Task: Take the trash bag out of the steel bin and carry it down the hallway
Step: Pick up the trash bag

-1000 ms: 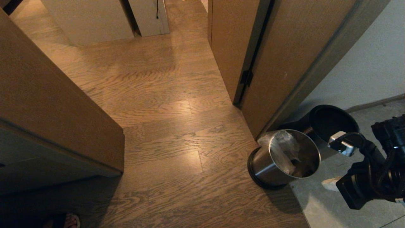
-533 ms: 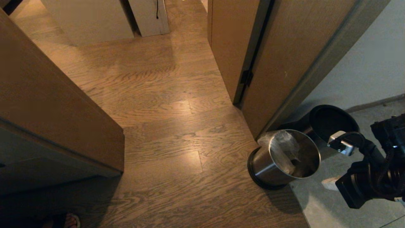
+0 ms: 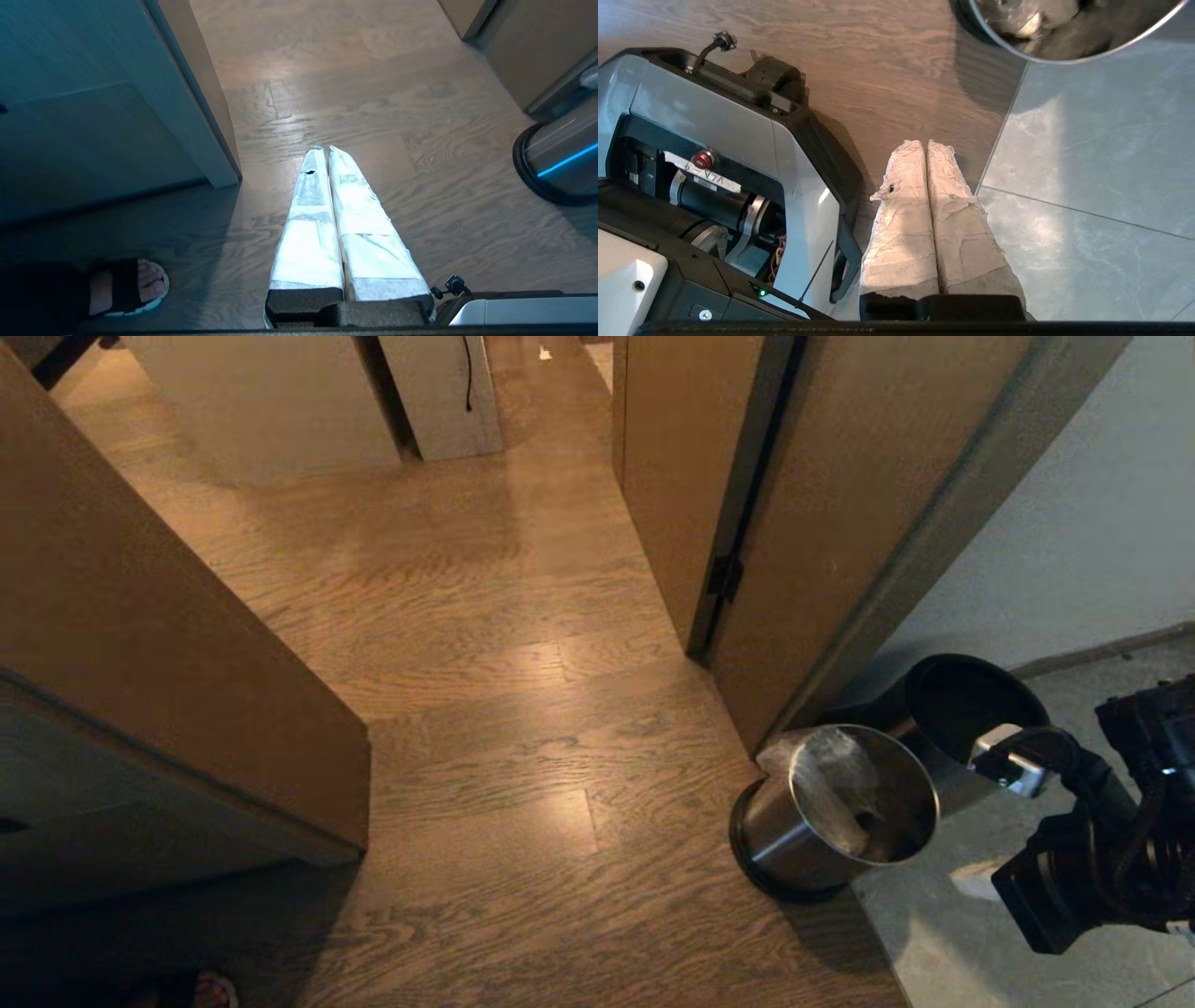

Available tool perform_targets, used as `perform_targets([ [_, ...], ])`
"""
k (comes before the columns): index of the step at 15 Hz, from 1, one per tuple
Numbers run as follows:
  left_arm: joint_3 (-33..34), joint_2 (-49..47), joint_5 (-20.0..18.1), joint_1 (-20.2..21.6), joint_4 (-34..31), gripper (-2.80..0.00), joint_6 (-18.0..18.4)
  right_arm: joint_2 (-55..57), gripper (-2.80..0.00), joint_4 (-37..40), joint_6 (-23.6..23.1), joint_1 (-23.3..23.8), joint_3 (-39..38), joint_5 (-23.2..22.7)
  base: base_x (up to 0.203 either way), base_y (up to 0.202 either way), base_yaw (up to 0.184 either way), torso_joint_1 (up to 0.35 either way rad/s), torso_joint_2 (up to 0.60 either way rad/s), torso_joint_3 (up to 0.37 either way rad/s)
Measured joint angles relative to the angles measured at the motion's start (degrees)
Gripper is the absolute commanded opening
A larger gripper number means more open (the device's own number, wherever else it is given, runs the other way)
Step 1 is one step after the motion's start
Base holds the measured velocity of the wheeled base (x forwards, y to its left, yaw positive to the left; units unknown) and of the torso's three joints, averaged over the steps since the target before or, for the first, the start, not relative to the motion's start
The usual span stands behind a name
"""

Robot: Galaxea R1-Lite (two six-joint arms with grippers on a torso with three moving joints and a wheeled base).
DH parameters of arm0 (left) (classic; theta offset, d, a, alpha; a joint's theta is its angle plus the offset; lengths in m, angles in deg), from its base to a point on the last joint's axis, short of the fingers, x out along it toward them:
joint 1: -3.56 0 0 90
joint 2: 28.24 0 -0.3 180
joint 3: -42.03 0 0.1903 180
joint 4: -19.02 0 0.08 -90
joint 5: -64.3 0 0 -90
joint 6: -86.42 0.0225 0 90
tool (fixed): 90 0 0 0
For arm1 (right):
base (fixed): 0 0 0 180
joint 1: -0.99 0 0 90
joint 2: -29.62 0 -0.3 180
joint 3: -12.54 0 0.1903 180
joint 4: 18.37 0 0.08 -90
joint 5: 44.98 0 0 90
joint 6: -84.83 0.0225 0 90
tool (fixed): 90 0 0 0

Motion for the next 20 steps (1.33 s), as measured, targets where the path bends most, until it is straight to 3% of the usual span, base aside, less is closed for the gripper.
perform_targets([
  [13, 0.0, 0.0, 0.0, 0.0, 0.0, -2.8, 0.1, -0.1, -2.8, 0.0, -0.1, 0.0, -0.5, 0.0, 0.0, 0.0, 0.0, 0.002, 0.0, 0.195],
  [20, 0.0, 0.0, -0.1, 0.0, 0.0, -2.8, 0.2, -0.2, -2.8, 0.0, -0.5, 0.0, -0.6, 0.1, 0.0, 0.0, 0.0, 0.0, 0.0, 0.016],
])
